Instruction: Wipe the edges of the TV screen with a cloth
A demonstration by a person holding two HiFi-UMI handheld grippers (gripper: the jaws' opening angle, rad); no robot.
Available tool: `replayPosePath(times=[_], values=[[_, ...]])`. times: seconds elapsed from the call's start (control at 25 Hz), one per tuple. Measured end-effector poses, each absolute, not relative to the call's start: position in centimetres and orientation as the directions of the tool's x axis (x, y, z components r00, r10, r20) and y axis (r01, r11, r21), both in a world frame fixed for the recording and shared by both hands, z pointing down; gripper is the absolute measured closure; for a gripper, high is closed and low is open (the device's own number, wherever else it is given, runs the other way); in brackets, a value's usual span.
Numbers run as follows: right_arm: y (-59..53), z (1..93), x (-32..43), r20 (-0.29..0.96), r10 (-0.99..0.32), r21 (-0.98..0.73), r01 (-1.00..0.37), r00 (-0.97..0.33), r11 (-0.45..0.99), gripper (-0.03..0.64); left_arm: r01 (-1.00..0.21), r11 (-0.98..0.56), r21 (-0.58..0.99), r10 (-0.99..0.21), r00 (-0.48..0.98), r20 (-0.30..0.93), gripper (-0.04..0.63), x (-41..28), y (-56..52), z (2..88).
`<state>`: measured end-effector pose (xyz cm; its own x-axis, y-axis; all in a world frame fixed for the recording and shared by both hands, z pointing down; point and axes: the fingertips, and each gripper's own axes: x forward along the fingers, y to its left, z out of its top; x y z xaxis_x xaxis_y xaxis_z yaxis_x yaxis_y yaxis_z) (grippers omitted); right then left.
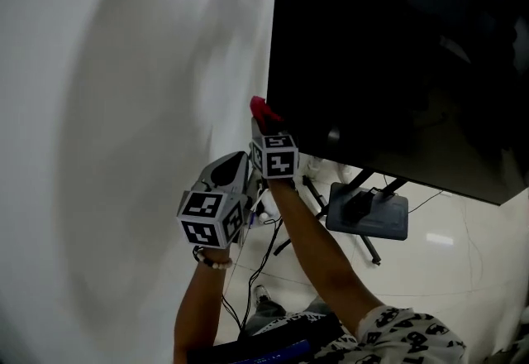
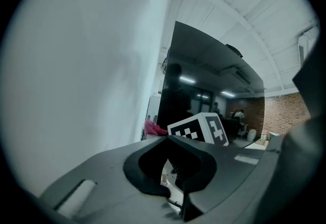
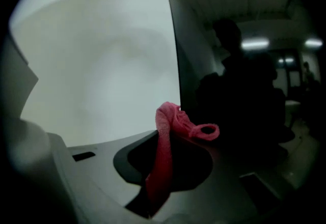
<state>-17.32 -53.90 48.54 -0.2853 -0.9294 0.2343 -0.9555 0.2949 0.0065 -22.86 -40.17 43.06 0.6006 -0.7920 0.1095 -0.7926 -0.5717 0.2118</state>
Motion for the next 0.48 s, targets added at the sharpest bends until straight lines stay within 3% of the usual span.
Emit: replayPosePath(times=[0.28,0.48], values=[[-52.9,57.5,-16.4,0.357,-0.883,-0.256,-0.942,-0.303,0.219,0.558,-0.790,-0.551,0.269,-0.787,0.600,0.148,0.601,-24.3,-38.3,45.6],[-52.1,62.6,-15.5,0.444,-0.847,-0.321,-0.935,-0.291,0.153,0.558,-0.788,-0.548,0.279,-0.774,0.605,0.187,0.601,-24.1,-37.8,46.9]])
